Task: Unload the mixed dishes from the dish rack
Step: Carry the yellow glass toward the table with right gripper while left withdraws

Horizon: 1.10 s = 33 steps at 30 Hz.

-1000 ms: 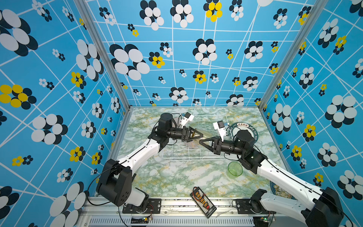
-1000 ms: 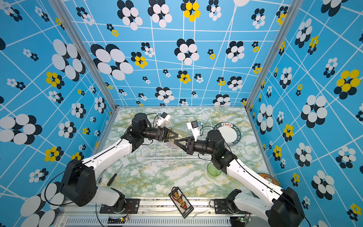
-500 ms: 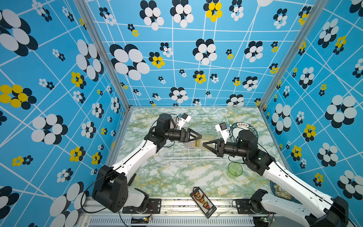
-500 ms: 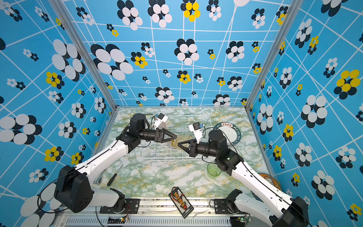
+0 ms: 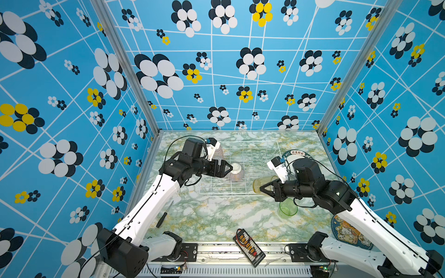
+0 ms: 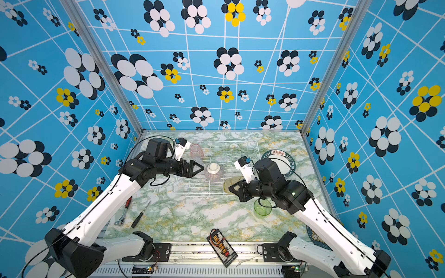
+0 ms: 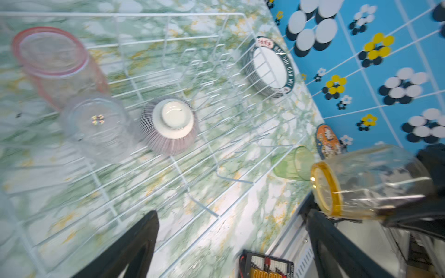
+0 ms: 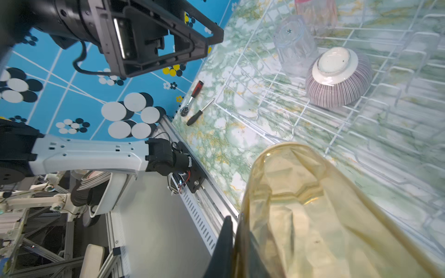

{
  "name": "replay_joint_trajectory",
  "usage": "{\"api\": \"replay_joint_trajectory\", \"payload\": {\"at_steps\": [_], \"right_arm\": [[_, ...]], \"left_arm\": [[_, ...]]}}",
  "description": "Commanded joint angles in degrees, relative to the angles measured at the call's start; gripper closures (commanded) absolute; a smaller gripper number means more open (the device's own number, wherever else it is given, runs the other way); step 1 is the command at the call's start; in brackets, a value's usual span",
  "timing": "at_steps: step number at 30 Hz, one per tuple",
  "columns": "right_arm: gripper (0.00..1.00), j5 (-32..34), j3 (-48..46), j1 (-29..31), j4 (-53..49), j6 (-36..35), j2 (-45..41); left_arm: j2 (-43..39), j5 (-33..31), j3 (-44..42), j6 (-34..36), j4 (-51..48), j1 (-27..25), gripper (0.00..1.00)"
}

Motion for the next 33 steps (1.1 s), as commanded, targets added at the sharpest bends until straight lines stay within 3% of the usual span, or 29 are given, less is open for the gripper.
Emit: {"api": "replay_joint_trajectory", "payload": {"at_steps": [1,5,10,18,33], "right_arm": [[1.0,8.61,2.45,5.42,-11.69,-2.31,3.28],[1.0,14.69,2.79,10.78,-16.66,-0.92,9.33],[1.0,17.86,0.74,11.45,-17.98,0.1,14.46],[1.0,15.53,-2.58,11.45,-14.61,-0.67,21.01],[1.0,17.31,-0.16,11.28,-14.33,-3.65,32.92]], "left_arm": [[1.39,-15.43,2.01,4.24,-9.36,-1.84,0.02],[2.12,-16.04,2.27,4.42,-9.0,-2.3,0.02],[2.31,-15.04,2.1,4.54,-8.38,-2.29,0.02],[3.37,-14.17,1.23,4.46,-7.91,-2.38,0.02],[4.63,-13.39,0.68,4.98,-7.54,-2.34,0.02]]}}
